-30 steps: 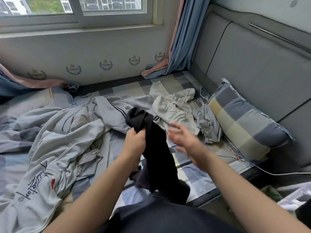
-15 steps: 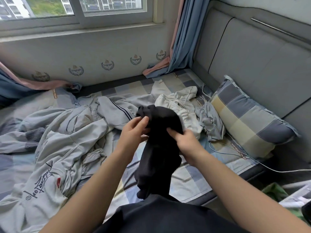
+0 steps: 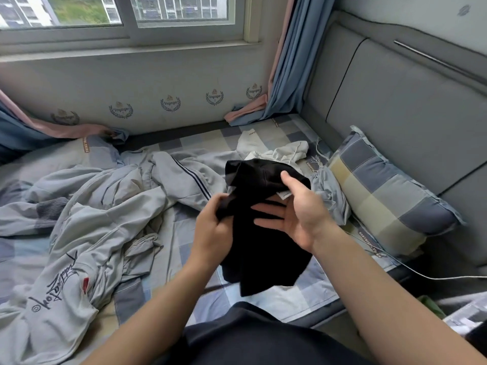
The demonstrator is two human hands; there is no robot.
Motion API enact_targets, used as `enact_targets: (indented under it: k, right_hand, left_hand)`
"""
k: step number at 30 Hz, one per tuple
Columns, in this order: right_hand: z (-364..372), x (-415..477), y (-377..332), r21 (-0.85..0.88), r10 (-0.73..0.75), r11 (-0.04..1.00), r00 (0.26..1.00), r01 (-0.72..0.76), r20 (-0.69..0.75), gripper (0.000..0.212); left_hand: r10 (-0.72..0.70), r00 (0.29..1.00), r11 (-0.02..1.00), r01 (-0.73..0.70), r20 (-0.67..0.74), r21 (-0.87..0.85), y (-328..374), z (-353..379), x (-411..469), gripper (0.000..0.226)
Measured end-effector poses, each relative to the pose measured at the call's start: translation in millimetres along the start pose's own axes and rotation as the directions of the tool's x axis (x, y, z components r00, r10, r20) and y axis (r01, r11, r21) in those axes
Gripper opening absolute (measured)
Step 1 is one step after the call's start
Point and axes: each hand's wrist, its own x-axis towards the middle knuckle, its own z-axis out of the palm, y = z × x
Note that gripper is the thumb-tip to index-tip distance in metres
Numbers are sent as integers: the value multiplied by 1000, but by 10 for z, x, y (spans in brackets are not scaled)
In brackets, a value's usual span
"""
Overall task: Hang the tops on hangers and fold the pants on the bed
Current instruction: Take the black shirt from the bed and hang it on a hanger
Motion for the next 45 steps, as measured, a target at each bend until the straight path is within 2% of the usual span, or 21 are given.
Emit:
enact_targets:
  k: [3,6,7,9,11,12,14,16,18,20,23,26,27,29,31,33,37,40,41,43,45]
  right_hand:
    - [-161,-43,11,-160,-53,986,995,39,-80,41]
    - [-343,-34,69,-317,-228,933,963,172,-147,19]
    - [-384,-31,92,-374,-295,897,950,238,-104,12]
    - [-419,-18,170,-515,-372,776,924,363,90,35]
    - [-330,34,266,-605,-295,686,915,404,276,57]
    - [-266,66,318,-620,-238,672,911,406,338,57]
    - [-148,150,402,-647,-153,669,920,365,361,32]
    - [-80,180,416,-666,-162,649,922,368,353,9]
    - [-90,177,386,-650,-221,650,916,393,333,15]
    - [-129,122,323,-547,-226,739,910,392,347,16]
    - [-160,14,207,-384,-107,881,908,276,405,18]
    - [-162,-20,132,-239,-38,960,916,144,401,16]
    - [-162,-25,116,-214,-37,969,927,126,374,12]
    - [-173,-49,74,-251,-101,948,931,197,350,10]
    - [-194,-62,33,-327,-190,891,913,315,362,16]
    - [-203,-97,-16,-366,-247,848,897,383,366,18]
    - [-206,-220,-70,-423,-292,793,883,438,368,22]
    - [-201,-305,30,-551,-284,708,892,443,352,23]
    - [-201,-341,78,-571,-289,692,894,442,342,23]
    - [-205,-420,164,-583,-316,683,897,440,308,23]
    - [-224,-517,248,-619,-310,668,911,413,273,19]
  left_hand:
    - [17,999,998,-19,-40,-67,63,-104,140,14]
    - [33,999,992,-34,-8,-125,174,-197,233,20]
    - [34,999,989,-30,22,-148,211,-220,250,25]
    - [35,996,982,-20,76,-186,271,-256,272,32]
    - [25,993,977,1,119,-213,334,-275,275,32]
    - [21,990,977,10,141,-213,357,-280,269,31]
    - [16,984,982,18,179,-189,371,-304,258,31]
    - [14,986,990,10,168,-138,329,-371,256,29]
    - [21,993,999,-15,112,-48,228,-502,270,21]
    - [3,995,999,-7,102,38,126,-660,260,23]
    - [0,983,990,-25,182,136,47,-784,183,30]
    - [-39,966,994,11,254,110,76,-762,120,21]
    - [-56,965,994,29,257,105,87,-738,108,26]
    - [-127,959,991,113,252,70,94,-700,81,35]
    - [-245,927,964,264,282,-28,94,-664,50,28]
    - [-291,902,944,325,319,-60,104,-624,39,18]
    - [-200,952,979,202,230,12,161,-563,102,19]
    - [-183,965,981,168,188,95,174,-567,106,7]
    - [-197,957,979,181,213,92,187,-574,86,3]
    - [-213,924,976,183,317,121,229,-590,37,14]
    - [-208,882,967,121,423,225,249,-609,8,22]
